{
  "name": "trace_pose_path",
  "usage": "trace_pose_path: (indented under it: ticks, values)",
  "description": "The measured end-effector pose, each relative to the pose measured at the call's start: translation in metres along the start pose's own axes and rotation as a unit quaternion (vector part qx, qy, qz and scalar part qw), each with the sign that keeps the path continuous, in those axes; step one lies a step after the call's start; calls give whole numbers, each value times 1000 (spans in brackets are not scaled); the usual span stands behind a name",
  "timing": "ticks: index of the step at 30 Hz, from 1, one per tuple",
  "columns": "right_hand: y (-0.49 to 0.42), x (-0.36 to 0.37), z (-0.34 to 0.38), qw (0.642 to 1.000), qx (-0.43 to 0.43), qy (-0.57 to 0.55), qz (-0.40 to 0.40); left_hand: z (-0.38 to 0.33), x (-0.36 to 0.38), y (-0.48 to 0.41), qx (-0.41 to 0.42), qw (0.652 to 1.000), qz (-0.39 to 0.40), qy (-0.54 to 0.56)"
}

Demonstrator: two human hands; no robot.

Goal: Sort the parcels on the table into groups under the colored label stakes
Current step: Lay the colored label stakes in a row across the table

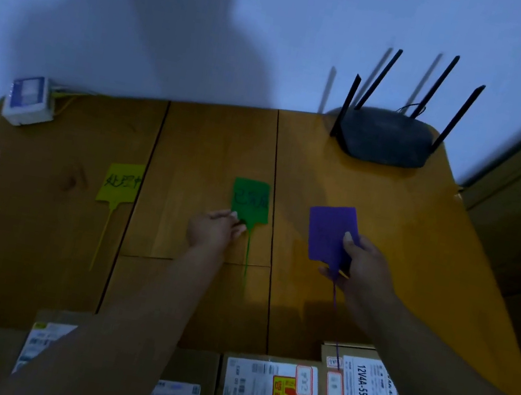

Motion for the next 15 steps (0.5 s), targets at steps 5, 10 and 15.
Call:
trace_pose_path:
  ticks: [5,10,15]
  values:
    - [-6,0,3,1000,9,-25,2,-1,1,-8,71,992,-32,-100]
    - [-10,-1,11,999,14,-40,1,-10,-8,10,329,838,-81,-427]
    - [-16,-8,17,998,17,-58,-3,4,6,10,449,620,73,-639]
Point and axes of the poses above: each hand's wrist, its own y-axis away from the middle knuckle, its own x-axis out of the palm, z = x × y, the point moved 3 cm from there along -y, towards the middle knuckle, and after that the axes turned 8 degrees about -y, right-handed, at the moved point
